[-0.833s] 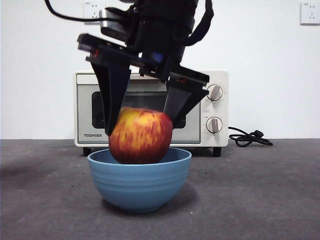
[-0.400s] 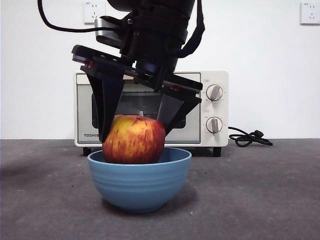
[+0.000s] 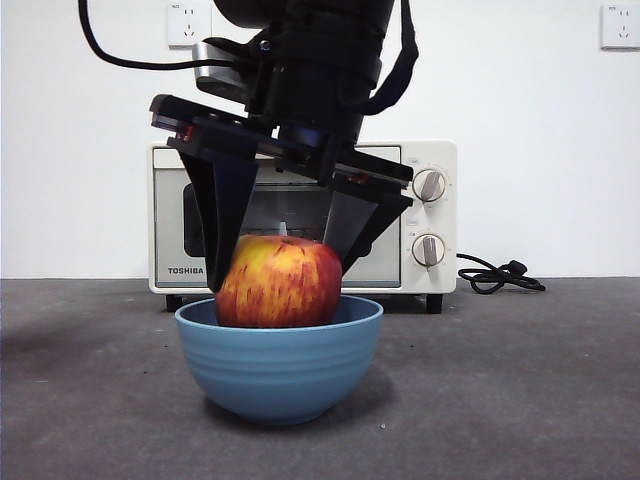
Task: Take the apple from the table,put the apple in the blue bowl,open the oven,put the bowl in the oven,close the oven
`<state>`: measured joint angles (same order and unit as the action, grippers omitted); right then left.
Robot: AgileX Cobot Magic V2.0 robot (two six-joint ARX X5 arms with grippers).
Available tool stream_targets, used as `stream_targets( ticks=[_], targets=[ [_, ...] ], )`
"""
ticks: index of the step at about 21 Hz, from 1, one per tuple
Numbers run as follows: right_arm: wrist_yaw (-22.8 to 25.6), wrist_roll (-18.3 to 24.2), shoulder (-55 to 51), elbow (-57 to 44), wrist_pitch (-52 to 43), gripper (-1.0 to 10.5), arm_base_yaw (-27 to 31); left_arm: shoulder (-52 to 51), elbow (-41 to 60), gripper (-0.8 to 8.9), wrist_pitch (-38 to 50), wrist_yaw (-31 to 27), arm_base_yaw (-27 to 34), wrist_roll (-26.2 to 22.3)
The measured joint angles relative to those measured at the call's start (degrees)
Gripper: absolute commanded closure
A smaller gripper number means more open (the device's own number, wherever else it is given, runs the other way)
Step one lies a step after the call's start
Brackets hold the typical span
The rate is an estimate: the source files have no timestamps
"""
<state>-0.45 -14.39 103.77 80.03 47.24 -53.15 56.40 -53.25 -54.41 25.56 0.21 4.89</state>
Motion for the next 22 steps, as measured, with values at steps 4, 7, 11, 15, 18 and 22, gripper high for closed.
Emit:
stream_targets(
  ticks=[4, 7, 11, 15, 18, 22],
  targets=[
    [0.0, -0.04, 0.0, 0.0, 0.87, 3.7, 0.0, 0.0, 0.0, 8.17, -0.02, 0.0, 0.0, -0.04],
    [0.0, -0.22, 0.0, 0.0, 0.74, 3.7, 0.0, 0.0, 0.0, 8.17, -0.42, 0.0, 0.0, -0.28],
    [0.0, -0.2, -0.39, 0.0, 0.98, 3.8, 0.0, 0.0, 0.0, 8.17, 1.36, 0.15, 0.0, -0.37],
    [1.53, -0.46, -6.43, 0.0, 4.02, 3.9, -0.02, 1.57, -1.03, 8.18, 5.16, 1.31, 0.0, -0.15],
    [8.02, -0.92, -10.36, 0.0, 8.85, 5.8, 0.02, 5.92, -5.16, 8.18, 6.21, 4.02, -0.57, -0.09],
    [12.26, -1.03, -13.81, -0.02, 10.93, 9.3, 0.68, 14.19, -12.74, 8.18, 6.86, 4.04, -3.34, 0.09]
  ],
)
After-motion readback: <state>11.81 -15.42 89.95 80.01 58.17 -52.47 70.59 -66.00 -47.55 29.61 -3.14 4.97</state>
